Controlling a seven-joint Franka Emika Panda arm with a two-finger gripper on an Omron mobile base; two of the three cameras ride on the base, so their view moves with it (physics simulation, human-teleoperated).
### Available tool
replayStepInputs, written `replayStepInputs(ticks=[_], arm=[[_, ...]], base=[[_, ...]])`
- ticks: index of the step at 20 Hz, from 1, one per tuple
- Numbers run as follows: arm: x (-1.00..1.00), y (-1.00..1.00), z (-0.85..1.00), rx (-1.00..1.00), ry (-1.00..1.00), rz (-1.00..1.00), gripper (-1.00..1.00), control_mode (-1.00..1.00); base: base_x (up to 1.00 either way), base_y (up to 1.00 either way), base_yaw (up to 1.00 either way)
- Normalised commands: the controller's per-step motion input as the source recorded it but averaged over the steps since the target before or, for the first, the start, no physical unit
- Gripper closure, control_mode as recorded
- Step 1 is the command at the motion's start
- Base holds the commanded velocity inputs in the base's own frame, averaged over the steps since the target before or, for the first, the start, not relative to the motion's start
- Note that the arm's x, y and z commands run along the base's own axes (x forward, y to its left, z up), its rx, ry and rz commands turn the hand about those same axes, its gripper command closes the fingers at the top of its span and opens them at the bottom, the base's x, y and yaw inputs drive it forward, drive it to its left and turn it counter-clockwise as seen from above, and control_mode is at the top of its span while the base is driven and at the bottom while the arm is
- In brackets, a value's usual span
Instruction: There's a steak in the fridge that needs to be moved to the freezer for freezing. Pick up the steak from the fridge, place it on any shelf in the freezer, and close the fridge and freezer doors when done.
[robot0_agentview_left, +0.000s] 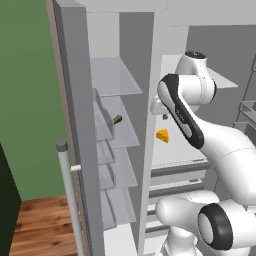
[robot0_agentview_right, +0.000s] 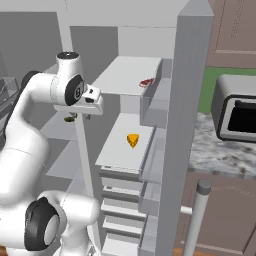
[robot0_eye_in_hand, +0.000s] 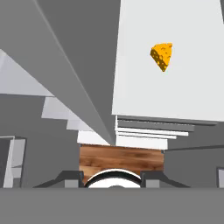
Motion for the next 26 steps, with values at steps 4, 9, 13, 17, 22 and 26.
replayStepInputs(ticks=[4,9,13,17,22,26], arm=[[-0.29,-0.12,0.00,0.00,-0.03,0.00,-1.00,-1.00],[-0.45,-0.47,0.00,0.00,-0.07,-0.01,-1.00,-1.00],[-0.26,-0.53,0.01,0.00,-0.08,-0.08,-1.00,-1.00],[-0.02,-0.50,0.08,0.00,-0.09,-0.18,-1.00,-1.00],[0.00,-0.46,0.22,0.03,-0.09,-0.21,-1.00,-1.00],[0.00,-0.38,0.37,0.04,-0.04,-0.18,-1.00,-1.00]], base=[[0.00,0.00,0.00],[0.00,0.00,0.00],[0.00,0.00,0.00],[0.00,0.00,0.00],[0.00,0.00,0.00],[0.00,0.00,0.00]])
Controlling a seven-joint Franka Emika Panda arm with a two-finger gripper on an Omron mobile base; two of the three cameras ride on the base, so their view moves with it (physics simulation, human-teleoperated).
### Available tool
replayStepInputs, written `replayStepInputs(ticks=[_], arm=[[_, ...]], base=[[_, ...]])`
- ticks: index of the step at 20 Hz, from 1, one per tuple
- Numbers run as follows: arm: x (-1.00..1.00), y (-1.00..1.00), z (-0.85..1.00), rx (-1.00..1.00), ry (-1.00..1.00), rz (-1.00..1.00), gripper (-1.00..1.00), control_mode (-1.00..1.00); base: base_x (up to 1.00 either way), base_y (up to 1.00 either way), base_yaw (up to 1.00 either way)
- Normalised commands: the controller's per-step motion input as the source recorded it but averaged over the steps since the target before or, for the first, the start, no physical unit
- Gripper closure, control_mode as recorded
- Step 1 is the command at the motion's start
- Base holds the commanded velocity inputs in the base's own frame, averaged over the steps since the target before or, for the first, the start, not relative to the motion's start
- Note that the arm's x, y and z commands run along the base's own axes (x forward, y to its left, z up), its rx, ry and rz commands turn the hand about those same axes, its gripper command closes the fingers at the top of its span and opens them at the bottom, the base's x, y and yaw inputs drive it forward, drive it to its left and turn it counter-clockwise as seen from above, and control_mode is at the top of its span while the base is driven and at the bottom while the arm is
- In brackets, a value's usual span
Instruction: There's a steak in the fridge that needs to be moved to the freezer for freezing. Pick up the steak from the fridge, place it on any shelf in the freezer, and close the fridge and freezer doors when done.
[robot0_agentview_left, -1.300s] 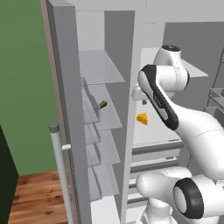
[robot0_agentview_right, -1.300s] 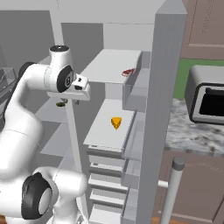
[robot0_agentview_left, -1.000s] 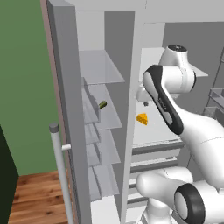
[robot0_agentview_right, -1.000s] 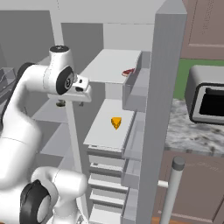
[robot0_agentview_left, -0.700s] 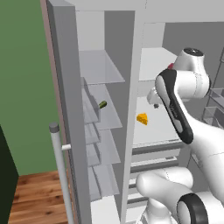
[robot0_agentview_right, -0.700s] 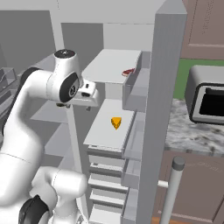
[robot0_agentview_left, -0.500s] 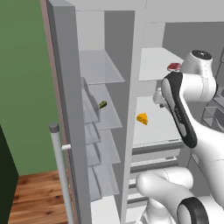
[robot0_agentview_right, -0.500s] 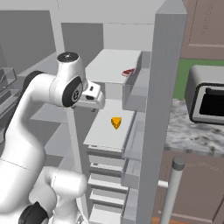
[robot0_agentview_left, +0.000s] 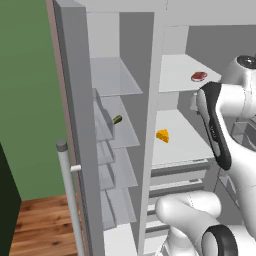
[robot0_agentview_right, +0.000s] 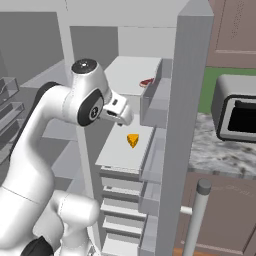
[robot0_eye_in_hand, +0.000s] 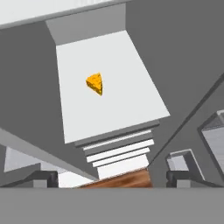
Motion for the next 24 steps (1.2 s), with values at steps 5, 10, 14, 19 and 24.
replayStepInputs(ticks=[5,10,14,19,24], arm=[[0.12,-0.20,0.40,0.05,-0.01,-0.09,-1.00,-1.00],[0.12,-0.06,0.22,0.07,-0.17,0.00,-1.00,-1.00],[0.31,-0.03,0.00,0.01,-0.22,-0.04,-1.00,-1.00],[0.34,0.00,0.04,-0.05,-0.01,-0.17,-1.00,-1.00],[0.32,0.00,0.47,0.00,0.07,-0.10,-1.00,-1.00]], base=[[0.00,0.00,0.00],[0.00,0.00,0.00],[0.00,0.00,0.00],[0.00,0.00,0.00],[0.00,0.00,0.00]])
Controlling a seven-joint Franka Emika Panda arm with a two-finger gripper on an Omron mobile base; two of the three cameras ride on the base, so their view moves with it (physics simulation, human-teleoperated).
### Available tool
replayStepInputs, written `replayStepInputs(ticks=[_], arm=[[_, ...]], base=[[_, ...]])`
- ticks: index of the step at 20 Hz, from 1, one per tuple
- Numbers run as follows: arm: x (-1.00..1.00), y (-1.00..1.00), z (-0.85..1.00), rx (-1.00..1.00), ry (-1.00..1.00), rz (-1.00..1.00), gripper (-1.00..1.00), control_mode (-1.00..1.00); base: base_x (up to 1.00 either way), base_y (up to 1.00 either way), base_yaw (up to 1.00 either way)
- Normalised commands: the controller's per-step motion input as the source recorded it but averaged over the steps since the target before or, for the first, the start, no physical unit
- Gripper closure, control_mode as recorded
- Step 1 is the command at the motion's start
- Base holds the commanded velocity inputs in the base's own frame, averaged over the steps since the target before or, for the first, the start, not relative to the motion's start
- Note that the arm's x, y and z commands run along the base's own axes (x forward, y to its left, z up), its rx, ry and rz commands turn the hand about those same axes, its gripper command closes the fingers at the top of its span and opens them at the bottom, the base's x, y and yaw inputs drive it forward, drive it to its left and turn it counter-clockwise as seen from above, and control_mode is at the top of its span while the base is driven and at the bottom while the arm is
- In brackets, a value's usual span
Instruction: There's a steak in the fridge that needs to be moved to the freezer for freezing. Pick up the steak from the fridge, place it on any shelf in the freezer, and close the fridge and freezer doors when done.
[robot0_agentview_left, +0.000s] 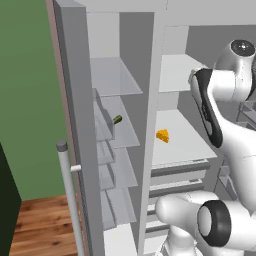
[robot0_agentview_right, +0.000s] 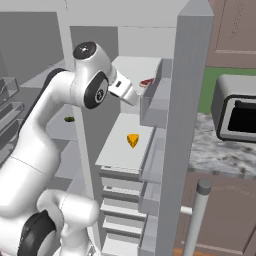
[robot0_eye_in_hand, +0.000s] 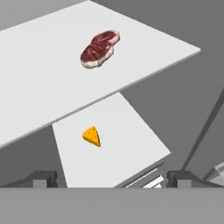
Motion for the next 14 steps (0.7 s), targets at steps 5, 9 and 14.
replayStepInputs(ticks=[5,9,14], arm=[[0.27,0.00,0.14,-0.01,-0.01,-0.04,-1.00,-1.00],[0.33,-0.07,0.00,-0.03,0.00,-0.01,-1.00,-1.00],[0.38,-0.19,0.00,-0.01,0.00,0.00,-1.00,-1.00]], base=[[0.00,0.00,0.00],[0.00,0.00,0.00],[0.00,0.00,0.00]])
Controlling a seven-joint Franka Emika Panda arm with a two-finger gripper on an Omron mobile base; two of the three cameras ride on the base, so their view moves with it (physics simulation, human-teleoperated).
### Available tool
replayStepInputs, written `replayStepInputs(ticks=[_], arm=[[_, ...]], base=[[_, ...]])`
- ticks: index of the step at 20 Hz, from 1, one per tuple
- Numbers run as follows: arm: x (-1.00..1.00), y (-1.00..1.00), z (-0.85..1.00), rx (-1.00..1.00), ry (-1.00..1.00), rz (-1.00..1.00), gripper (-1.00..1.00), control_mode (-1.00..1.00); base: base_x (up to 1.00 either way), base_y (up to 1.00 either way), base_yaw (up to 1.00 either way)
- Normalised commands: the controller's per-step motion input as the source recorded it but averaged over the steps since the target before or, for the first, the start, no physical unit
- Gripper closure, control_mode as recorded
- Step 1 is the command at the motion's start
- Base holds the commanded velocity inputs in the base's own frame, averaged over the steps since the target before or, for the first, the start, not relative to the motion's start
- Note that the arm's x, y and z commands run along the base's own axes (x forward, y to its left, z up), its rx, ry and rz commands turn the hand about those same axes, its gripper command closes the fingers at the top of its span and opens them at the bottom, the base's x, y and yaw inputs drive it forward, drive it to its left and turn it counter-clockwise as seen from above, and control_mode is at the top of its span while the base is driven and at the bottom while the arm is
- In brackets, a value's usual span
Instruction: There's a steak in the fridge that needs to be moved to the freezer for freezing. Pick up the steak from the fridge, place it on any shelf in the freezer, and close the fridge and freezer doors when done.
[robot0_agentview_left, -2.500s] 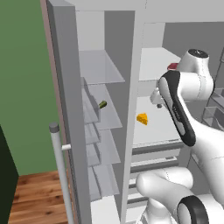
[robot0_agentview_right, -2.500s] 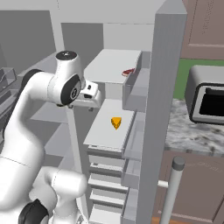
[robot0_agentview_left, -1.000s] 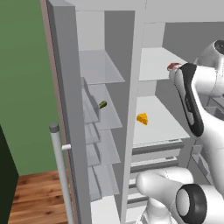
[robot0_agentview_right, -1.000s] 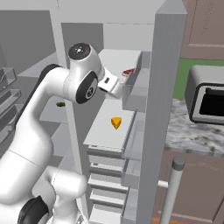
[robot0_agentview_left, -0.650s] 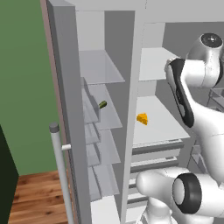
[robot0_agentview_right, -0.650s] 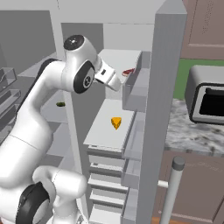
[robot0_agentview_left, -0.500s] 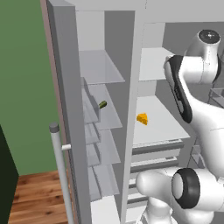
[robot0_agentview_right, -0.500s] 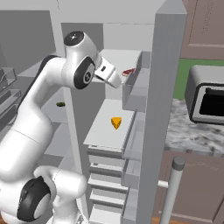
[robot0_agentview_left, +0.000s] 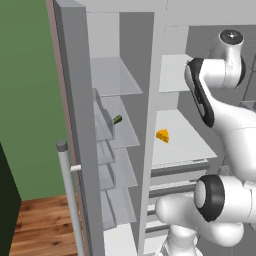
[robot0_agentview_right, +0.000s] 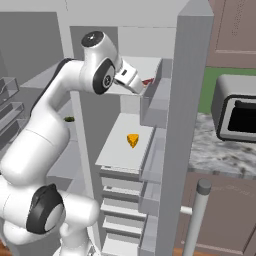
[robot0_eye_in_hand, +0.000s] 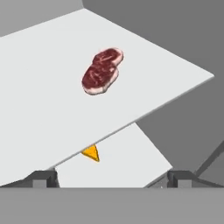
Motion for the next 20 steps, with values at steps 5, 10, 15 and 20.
replayStepInputs(ticks=[5,10,15,20], arm=[[0.37,-0.15,-0.02,0.00,0.00,0.00,-1.00,-1.00],[0.40,-0.02,-0.15,-0.02,0.00,0.00,-1.00,-1.00],[0.35,-0.07,-0.27,-0.03,0.01,0.00,-1.00,-1.00],[0.33,-0.23,-0.24,-0.02,0.04,0.00,-1.00,-1.00]], base=[[0.00,0.00,0.00],[0.00,0.00,0.00],[0.00,0.00,0.00],[0.00,0.00,0.00]])
